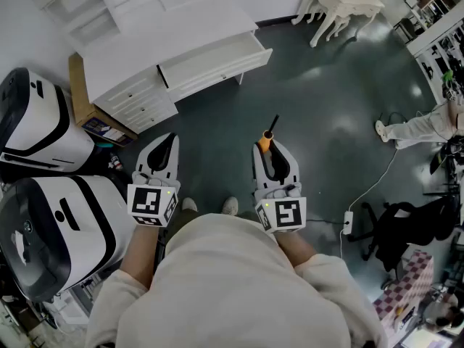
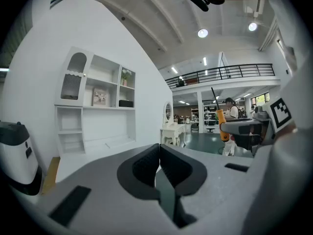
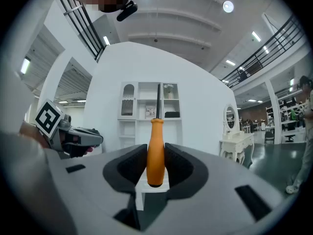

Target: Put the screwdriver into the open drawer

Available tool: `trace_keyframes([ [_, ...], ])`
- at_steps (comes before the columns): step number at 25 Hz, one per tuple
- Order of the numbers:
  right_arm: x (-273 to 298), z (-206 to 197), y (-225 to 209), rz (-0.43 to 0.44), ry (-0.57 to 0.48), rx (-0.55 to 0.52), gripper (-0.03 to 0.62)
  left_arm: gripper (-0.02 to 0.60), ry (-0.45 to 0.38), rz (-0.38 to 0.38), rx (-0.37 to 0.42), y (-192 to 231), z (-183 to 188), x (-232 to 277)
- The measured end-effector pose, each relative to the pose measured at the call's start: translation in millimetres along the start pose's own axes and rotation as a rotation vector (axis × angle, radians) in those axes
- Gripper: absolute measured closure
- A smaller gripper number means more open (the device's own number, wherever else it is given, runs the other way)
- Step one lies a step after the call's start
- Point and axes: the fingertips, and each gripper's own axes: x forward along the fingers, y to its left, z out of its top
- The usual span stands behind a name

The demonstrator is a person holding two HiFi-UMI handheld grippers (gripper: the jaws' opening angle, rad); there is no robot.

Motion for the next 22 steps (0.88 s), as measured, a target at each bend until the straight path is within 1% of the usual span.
trace_keyframes([
  [6, 2.8, -2.2, -1.4, -0.002, 0.005, 0.000, 0.476, 0.575, 0.007, -0.001, 0.005, 0.8, -0.2, 4.2],
  [10, 2.9, -2.2, -10.3, -0.004, -0.004, 0.011, 0.476, 0.575, 0.003, 0.007, 0.012, -3.1, 3.4, 8.9],
  [18, 5.1, -2.6, -24.7, 0.034, -0.009, -0.003, 0.476, 0.575, 0.003, 0.043, 0.013, -18.3, 3.3, 12.4],
  [22, 11.5, -3.1, -27.9, 0.045, -0.004, -0.007, 0.476, 0.575, 0.015, 0.053, 0.005, -19.2, -1.9, 16.0],
])
